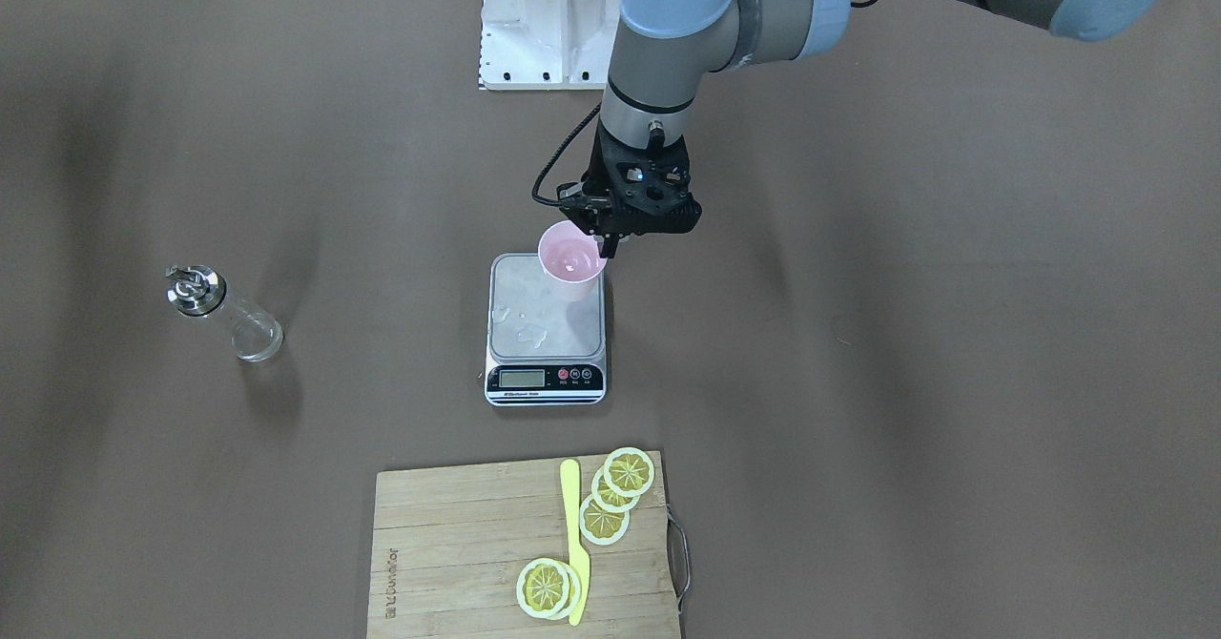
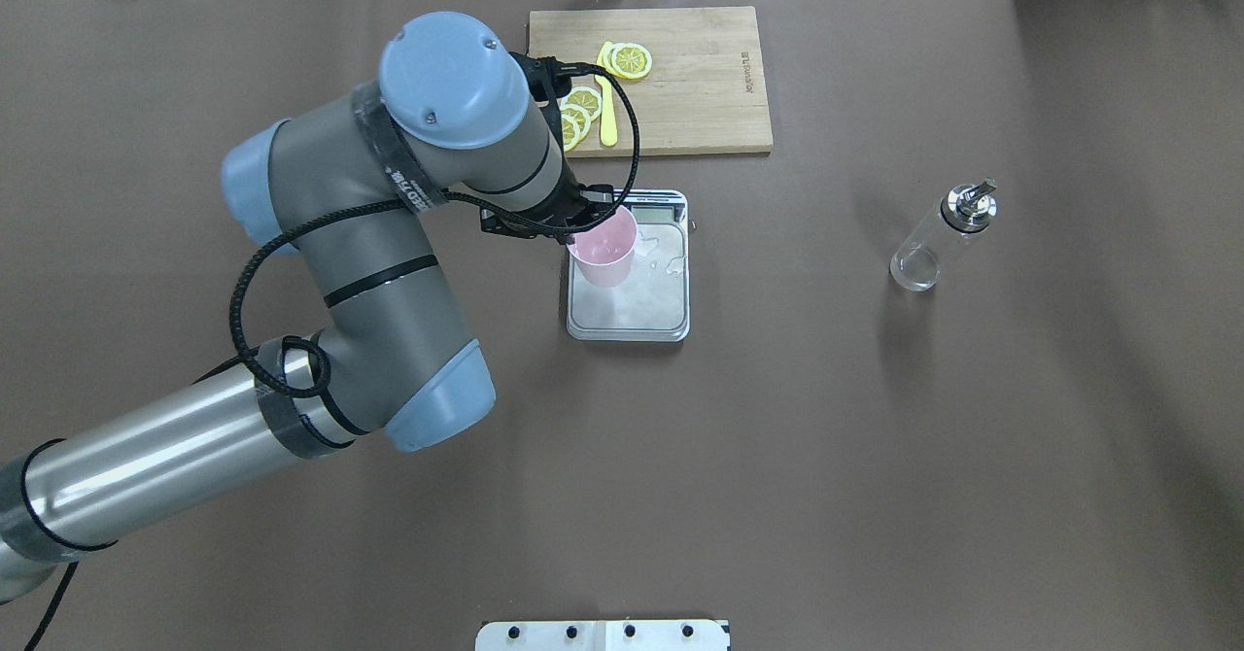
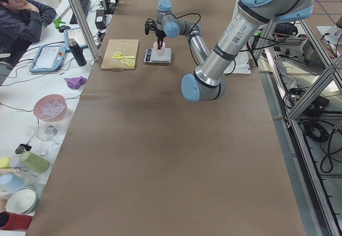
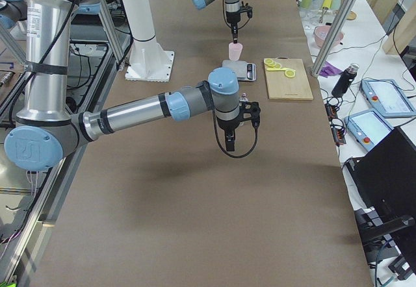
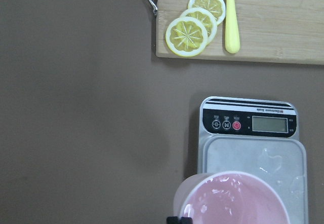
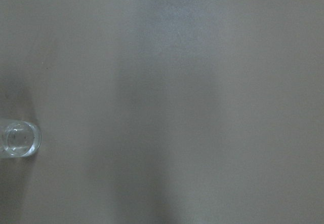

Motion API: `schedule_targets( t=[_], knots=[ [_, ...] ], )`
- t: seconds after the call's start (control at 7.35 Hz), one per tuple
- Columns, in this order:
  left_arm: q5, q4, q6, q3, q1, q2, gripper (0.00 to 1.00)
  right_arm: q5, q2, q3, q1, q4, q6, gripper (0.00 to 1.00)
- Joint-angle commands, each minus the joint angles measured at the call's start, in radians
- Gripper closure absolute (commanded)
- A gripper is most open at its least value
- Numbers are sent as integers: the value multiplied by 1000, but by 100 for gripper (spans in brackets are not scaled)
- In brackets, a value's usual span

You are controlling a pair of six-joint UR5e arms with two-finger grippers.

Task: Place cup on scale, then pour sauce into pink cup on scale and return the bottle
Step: 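Carry the pink cup with the left gripper onto the scale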

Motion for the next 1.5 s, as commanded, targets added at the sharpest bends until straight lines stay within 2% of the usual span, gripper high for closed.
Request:
schedule_targets(
  t=[0.0, 1.36],
  knots=[
    [47, -11, -14, 57, 30, -30, 100, 0, 0, -4, 0, 0, -1, 0],
    [69, -31, -12, 100, 34, -41, 100, 0, 0, -3, -8, 2, -9, 0]
  ],
)
